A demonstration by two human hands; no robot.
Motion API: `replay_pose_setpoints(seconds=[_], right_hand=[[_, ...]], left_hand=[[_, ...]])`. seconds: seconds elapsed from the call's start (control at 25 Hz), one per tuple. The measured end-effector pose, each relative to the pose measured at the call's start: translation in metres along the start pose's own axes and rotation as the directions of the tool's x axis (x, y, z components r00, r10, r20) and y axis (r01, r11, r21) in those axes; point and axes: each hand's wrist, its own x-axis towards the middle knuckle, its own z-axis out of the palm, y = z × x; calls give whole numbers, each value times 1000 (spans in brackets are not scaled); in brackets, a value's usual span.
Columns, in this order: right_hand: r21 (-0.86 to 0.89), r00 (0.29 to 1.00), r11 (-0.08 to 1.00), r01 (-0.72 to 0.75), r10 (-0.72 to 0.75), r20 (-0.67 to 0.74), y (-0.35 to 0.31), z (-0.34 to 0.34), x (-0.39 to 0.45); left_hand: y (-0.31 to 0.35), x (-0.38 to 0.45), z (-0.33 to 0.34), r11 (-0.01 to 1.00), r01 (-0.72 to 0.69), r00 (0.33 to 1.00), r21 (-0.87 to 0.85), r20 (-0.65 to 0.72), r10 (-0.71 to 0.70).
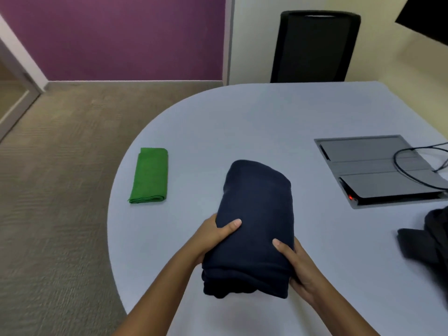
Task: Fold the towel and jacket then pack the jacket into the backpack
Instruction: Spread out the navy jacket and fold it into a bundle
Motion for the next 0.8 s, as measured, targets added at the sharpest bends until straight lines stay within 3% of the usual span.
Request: replay_pose_setpoints(seconds=[0.2,0.28,0.36,0.48,0.56,0.64,0.72,0.8], right_hand=[[8,977,995,97,-97,191,-36,56,48],[-49,935,998,44,-24,353,-45,145,129],[-60,905,994,96,-62,420,-58,176,148],[-15,885,999,52,-39,463,-59,207,175],[-47,880,999,-2,24,475,-47,220,207],[-158,887,987,-15,86,454,-26,225,237],[-306,922,952,-14,131,365,-6,219,258],[-348,934,938,-8,131,332,9,211,269]], left_hand=[[40,-6,-59,989,-140,978,52,-146,146],[57,-1,-157,986,-157,914,59,-369,168],[71,-1,-188,982,-181,884,55,-428,187],[80,-2,-217,974,-221,836,43,-506,212],[75,16,-237,979,-165,783,121,-587,205],[54,41,-251,928,18,702,373,-666,254],[18,69,-240,792,168,752,588,-596,283],[-15,88,-222,681,253,780,687,-561,277]])
